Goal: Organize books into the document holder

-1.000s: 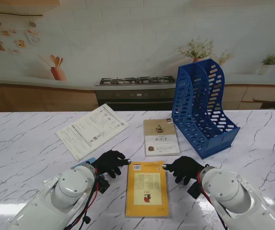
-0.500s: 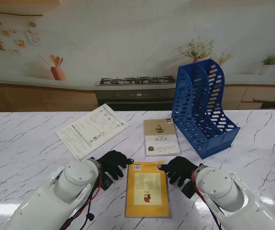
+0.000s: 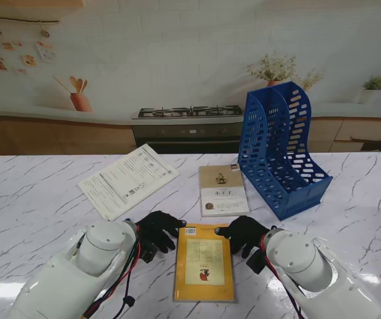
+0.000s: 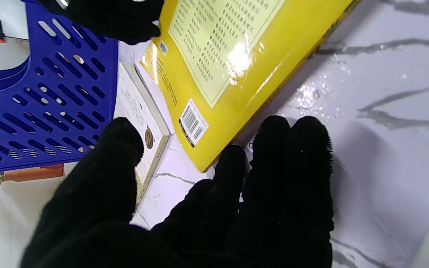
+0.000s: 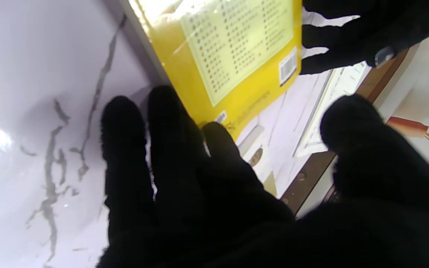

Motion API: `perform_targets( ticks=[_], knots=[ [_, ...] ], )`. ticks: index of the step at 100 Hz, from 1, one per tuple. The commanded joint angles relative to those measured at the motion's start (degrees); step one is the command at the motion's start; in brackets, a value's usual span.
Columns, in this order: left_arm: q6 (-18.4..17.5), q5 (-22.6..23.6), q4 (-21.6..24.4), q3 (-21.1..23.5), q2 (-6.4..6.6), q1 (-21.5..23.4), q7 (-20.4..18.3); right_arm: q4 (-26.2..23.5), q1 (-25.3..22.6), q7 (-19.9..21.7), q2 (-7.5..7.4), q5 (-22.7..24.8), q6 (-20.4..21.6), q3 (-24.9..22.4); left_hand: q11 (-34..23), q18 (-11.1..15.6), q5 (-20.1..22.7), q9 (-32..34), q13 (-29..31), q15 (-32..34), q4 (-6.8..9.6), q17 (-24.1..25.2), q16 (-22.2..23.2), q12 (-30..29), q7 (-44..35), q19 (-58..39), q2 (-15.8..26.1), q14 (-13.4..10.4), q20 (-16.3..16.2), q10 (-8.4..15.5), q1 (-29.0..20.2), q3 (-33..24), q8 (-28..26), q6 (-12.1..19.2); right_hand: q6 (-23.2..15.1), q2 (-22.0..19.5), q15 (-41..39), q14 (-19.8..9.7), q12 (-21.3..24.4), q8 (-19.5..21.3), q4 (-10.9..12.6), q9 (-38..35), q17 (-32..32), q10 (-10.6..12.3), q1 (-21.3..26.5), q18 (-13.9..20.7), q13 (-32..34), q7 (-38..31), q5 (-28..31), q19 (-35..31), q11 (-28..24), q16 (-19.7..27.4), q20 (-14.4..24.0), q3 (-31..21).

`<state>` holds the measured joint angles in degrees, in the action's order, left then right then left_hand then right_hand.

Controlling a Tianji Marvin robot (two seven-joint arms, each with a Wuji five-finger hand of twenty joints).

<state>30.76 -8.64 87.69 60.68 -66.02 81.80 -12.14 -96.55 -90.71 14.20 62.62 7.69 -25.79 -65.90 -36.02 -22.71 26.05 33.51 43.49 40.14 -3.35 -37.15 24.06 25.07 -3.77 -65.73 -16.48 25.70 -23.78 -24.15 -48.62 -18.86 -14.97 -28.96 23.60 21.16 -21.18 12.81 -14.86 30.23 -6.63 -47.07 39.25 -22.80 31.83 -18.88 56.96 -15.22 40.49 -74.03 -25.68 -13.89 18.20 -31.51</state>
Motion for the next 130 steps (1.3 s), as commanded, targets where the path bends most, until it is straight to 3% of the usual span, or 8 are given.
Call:
perform_targets(
  ticks=[1, 36, 67, 80, 94, 115, 119, 130],
  knots=[
    [-1.4, -1.0, -2.7, -1.3, -0.48, 1.4, -3.0, 2.4, -1.3, 0.8, 0.6, -0.4, -0.4, 1.6, 6.6, 0.5, 1.6, 1.8, 0.9, -1.8, 1.36, 0.0, 0.3, -3.5, -0.3, -4.8, 0.7, 2.0, -0.8, -3.5, 0.1, -1.2, -1.2, -5.5, 3.3, 0.3, 7.3, 7.3, 3.3, -1.2, 1.2, 2.9, 0.5, -4.3, 0.8, -9.2, -2.6, 0.9, -1.1, 0.4, 8.2, 4.6, -0.6, -0.6],
    [-4.2, -4.7, -3.8, -0.7, -0.83, 1.4, -3.8, 3.1, -0.9, 0.9, 0.67, -0.8, -0.4, 2.3, 3.2, 0.8, -1.2, -2.2, -0.1, 1.1, 1.33, 4.6, 6.5, 1.0, 0.3, -8.8, -1.7, -2.7, -6.4, 2.9, -1.5, -3.4, -3.0, 0.3, 3.2, 0.6, 7.3, 7.2, 3.3, -1.3, 1.2, 3.1, 0.0, -4.1, 0.6, -9.2, -2.7, 0.9, -1.2, 0.4, 8.0, 4.5, -0.9, -1.2],
    [-7.0, -3.1, -4.6, -2.6, -0.3, 0.0, -5.5, 3.2, -0.6, 0.6, 0.76, -1.0, -0.2, 2.5, -5.0, 11.2, 5.5, -4.0, 1.3, 12.0, 0.26, -4.5, 24.2, 14.7, -4.6, -15.7, -11.4, -11.7, -3.7, 7.0, -5.4, -18.7, -11.0, 7.2, 2.8, 0.3, 7.4, 6.7, 3.2, -1.3, 1.2, 3.4, -0.8, -3.6, 0.3, -8.8, -3.0, 1.0, -1.5, 0.7, 8.0, 4.5, -1.1, -1.4],
    [-7.2, -3.6, -5.4, -3.4, -0.67, -0.7, -4.9, 3.2, -0.4, 0.5, 0.84, -1.1, -0.3, 2.5, -4.5, 15.4, 1.4, 3.4, 5.7, 15.6, -2.77, -10.8, 26.3, 29.4, -32.1, -20.7, -15.8, -14.3, -0.5, 8.9, -12.4, -15.9, -31.3, 13.2, 2.1, 0.0, 7.6, 6.5, 3.3, -1.3, 1.2, 3.7, -1.5, -3.2, 0.3, -8.6, -3.5, 1.1, -1.8, 0.7, 8.1, 4.5, -1.1, -1.1],
    [-8.6, -4.6, -6.3, -3.9, -1.19, -1.3, -4.2, 3.0, -0.4, 0.4, 0.85, -1.1, 0.0, 2.4, 4.4, 17.7, 2.3, 14.4, 10.7, 16.5, -2.78, -16.7, 26.3, 30.8, -65.8, -24.9, -18.3, -11.7, 3.2, 10.7, -15.1, -16.3, -27.5, 21.0, 1.6, -0.2, 7.7, 6.2, 3.3, -1.3, 1.2, 3.9, -2.1, -2.6, 0.6, -8.3, -3.7, 1.1, -1.9, 0.7, 8.2, 4.5, -1.0, -0.8],
    [-12.8, -6.4, -7.2, -3.9, -1.47, -1.2, -4.2, 2.4, -0.7, 0.8, 0.69, -1.0, 0.4, 1.8, 11.2, 19.6, 8.8, 26.4, 19.6, 15.0, -3.39, -22.5, 25.9, 20.9, -73.1, -28.6, -22.4, -12.6, 3.4, 13.8, -11.4, -34.4, -35.0, 25.1, -0.9, -0.9, 7.8, 4.9, 3.4, -1.0, 1.3, 4.0, -4.1, -0.4, 0.8, -7.1, -4.5, 1.0, -2.3, 0.6, 8.3, 4.4, -0.6, 0.2],
    [-13.5, -6.4, -7.1, -3.7, -1.41, -1.0, -4.3, 2.0, -1.1, 0.9, 0.59, -0.7, 0.7, 1.4, 11.0, 17.2, 9.4, 27.5, 20.5, 14.5, -2.69, -22.6, 26.3, 19.7, -72.7, -29.6, -22.4, -12.0, 2.2, 14.7, -11.3, -37.4, -38.9, 25.6, -1.5, -1.1, 7.7, 4.6, 3.3, -0.8, 1.3, 3.8, -4.6, -0.1, 0.8, -7.1, -4.6, 0.8, -2.2, 0.3, 8.2, 4.3, -0.2, 0.6],
    [-15.7, -5.8, -6.3, -3.2, -0.86, -0.7, -5.2, -0.1, -2.2, 1.2, 0.28, 0.7, 0.6, 0.1, 9.4, 17.8, 9.7, 27.9, 21.7, 14.2, -2.26, -22.8, 27.1, 21.4, -72.2, -30.4, -22.4, -13.6, 1.3, 16.8, -12.5, -38.5, -44.8, 27.0, -5.8, -2.4, 4.2, 2.7, 2.1, 2.0, 1.7, 3.0, -8.6, 4.2, 1.3, -10.5, -4.6, -1.1, -2.8, 0.0, 5.6, 2.5, 2.2, 3.4]
  ],
)
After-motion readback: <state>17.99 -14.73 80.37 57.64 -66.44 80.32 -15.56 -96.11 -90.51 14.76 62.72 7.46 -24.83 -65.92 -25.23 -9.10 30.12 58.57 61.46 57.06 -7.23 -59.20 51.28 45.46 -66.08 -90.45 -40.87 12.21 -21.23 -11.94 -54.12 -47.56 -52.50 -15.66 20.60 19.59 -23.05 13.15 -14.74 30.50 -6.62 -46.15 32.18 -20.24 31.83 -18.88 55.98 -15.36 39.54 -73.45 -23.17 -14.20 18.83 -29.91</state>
